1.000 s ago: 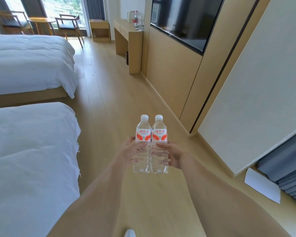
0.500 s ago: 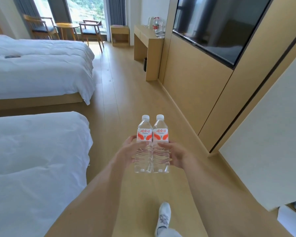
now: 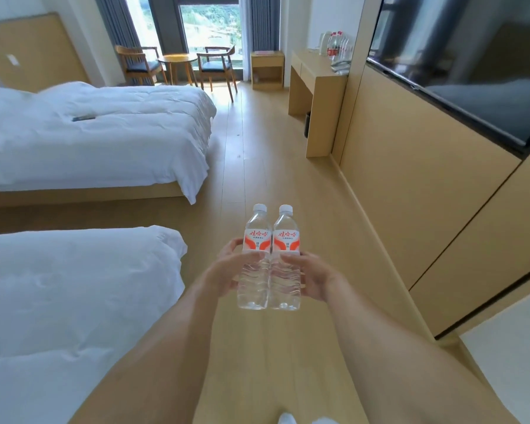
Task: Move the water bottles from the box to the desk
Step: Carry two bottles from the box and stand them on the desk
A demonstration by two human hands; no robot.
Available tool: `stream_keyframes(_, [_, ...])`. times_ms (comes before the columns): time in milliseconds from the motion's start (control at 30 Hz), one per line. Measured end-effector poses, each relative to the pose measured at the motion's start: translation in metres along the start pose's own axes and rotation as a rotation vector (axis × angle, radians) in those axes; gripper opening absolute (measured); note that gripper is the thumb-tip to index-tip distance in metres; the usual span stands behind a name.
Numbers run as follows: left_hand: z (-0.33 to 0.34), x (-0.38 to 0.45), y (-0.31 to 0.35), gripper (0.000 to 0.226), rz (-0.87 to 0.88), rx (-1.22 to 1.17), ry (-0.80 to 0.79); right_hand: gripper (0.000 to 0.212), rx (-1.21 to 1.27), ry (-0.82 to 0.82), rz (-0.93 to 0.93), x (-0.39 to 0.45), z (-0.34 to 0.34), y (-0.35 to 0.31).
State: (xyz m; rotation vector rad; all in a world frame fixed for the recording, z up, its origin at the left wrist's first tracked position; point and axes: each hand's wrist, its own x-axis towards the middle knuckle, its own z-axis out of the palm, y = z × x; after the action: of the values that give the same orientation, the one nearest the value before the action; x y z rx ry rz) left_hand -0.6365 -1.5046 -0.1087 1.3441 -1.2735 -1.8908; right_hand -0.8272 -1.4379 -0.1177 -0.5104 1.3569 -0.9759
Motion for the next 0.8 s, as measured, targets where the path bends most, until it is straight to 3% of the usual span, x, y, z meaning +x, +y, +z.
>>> stream_keyframes(400, [0.028,0.128,0.057,0.058,-0.022,0.008,0.035,0.041,0.006,-0.042,0.028,0.107,-0.055,-0.081])
stream_keyframes(700, [0.034,0.256,0.099,0.048,-0.030,0.024,-0.068,0.039,0.019,0.027,0.031,0.199,-0.091,-0.147])
stream_keyframes(800, [0.031,0.310,0.122,0.057,-0.022,0.018,-0.118,0.040,0.004,0.065,0.028,0.240,-0.098,-0.178])
